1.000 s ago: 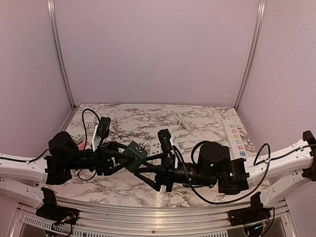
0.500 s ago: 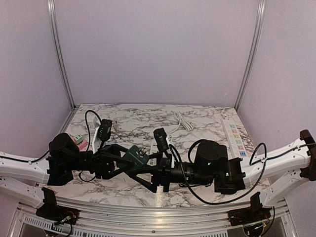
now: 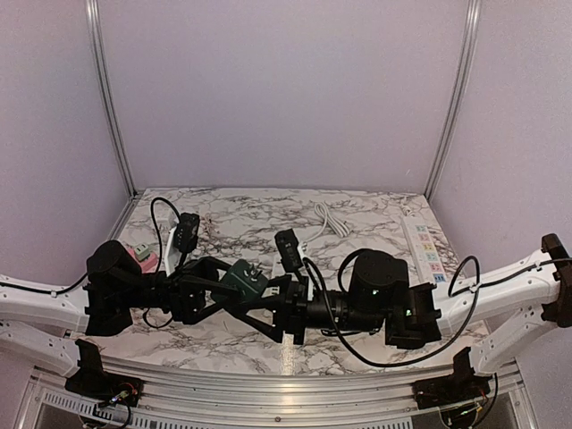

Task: Insert the plug
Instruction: Pass from the left arm to the right, then pass from the right arm to the left

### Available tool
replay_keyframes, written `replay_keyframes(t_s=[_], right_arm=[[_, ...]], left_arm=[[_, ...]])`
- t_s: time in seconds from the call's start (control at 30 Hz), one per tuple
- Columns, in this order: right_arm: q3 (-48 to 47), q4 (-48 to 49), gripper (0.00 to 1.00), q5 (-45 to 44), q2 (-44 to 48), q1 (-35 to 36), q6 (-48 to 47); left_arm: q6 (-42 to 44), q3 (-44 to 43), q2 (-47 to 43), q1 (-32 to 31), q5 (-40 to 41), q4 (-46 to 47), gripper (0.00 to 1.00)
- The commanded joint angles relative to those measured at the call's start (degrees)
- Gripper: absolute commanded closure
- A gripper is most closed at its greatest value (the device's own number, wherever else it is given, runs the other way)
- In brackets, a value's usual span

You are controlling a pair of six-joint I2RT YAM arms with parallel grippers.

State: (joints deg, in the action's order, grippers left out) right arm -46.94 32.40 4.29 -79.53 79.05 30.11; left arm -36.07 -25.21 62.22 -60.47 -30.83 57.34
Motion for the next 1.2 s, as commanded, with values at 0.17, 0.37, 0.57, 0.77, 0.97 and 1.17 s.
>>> replay_keyframes(t_s=[0.17, 0.37, 0.57, 0.77, 0.97, 1.17], right_arm=[[-4.7, -18.2, 1.0, -11.8, 4.5, 0.0, -1.9], [-10.0, -35.6, 1.0, -20.9, 4.4, 0.9, -2.8], [-14.4, -44.2, 1.0, -25.5, 1.3, 1.4, -2.7], [-15.5, -44.8, 1.0, -25.4, -0.4, 1.3, -2.5], [-16.8, -45.5, 1.0, -24.9, -2.4, 1.4, -2.5], [-17.8, -44.9, 1.0, -23.8, -3.2, 1.5, -3.1]], left_arm=[[5.1, -2.3, -7.7, -0.4, 13.5, -15.8, 0.01], [11.6, -11.0, -7.2, -0.4, 24.9, -41.1, 0.01], [14.3, -18.6, -1.9, -0.5, 24.5, -50.5, 0.01], [14.9, -19.5, 0.0, -0.6, 21.3, -50.2, 0.01], [15.0, -20.2, 2.7, -1.0, 19.1, -48.4, 0.01], [14.7, -21.4, 6.5, -2.0, 19.4, -48.3, 0.01]])
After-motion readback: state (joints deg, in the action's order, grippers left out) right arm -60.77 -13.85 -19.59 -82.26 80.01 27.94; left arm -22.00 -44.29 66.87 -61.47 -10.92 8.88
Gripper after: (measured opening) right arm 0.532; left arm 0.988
